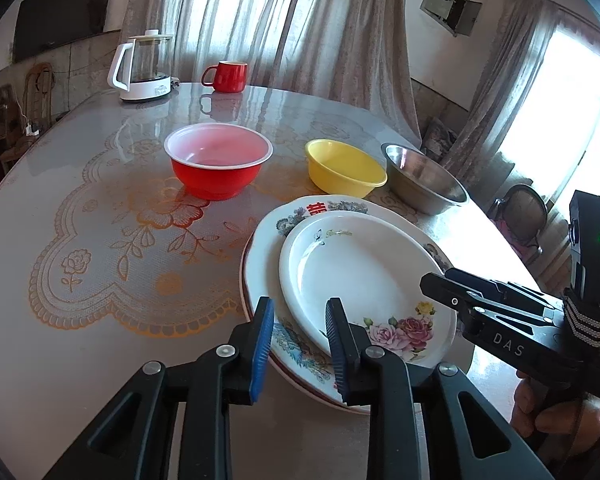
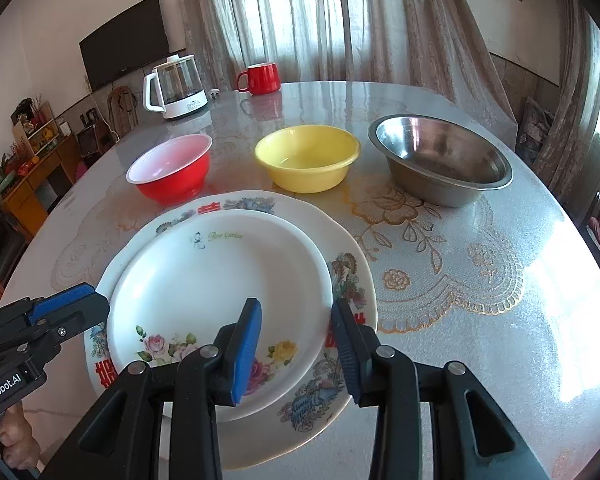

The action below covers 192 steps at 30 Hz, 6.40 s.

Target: Organize plates and bowls

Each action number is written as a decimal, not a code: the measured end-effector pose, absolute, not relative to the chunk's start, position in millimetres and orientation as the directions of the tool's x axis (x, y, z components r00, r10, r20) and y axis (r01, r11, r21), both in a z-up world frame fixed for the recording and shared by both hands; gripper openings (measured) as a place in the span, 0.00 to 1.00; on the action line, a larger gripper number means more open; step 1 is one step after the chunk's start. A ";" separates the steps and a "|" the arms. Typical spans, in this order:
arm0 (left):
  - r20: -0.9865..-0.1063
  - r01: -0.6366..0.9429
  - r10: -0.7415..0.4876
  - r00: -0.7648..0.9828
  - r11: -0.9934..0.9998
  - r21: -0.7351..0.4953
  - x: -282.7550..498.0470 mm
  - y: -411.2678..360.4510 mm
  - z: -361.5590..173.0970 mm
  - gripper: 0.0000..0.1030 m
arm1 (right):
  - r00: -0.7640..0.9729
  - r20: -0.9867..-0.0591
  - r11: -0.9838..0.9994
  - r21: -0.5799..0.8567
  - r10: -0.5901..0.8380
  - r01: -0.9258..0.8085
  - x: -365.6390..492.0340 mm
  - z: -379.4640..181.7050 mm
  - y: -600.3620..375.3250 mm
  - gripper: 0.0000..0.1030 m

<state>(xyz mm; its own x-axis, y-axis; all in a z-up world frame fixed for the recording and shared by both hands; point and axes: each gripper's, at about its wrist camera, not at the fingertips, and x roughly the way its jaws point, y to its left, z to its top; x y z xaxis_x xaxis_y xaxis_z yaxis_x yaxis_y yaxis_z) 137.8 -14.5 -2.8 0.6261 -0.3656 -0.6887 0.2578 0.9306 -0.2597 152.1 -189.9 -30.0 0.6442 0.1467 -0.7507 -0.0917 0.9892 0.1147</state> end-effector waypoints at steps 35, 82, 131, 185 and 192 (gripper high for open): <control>-0.678 0.308 -0.333 0.656 0.937 -0.163 127.2 -39.8 24.2 0.55 | 0.668 -0.696 0.930 0.367 0.261 0.018 134.2 -19.9 -235.9 0.40; -0.698 0.461 -0.527 0.486 0.832 -0.308 226.2 -134.9 45.8 0.91 | 0.722 -0.682 0.814 0.482 0.117 0.324 235.1 -26.3 -383.9 0.41; -0.759 0.454 -0.579 0.298 0.785 -0.421 305.9 -228.7 -2.1 0.36 | 0.633 -0.759 0.812 0.461 0.152 0.358 263.5 -44.5 -409.5 0.15; -0.774 0.374 -0.493 0.397 0.857 -0.354 299.6 -223.0 -1.9 0.36 | 0.683 -0.723 0.807 0.459 0.098 0.371 254.7 -39.3 -418.0 0.17; -0.765 0.394 -0.487 0.422 0.858 -0.329 291.4 -222.3 3.7 0.25 | 0.684 -0.726 0.820 0.429 0.064 0.378 246.7 -35.6 -414.8 0.12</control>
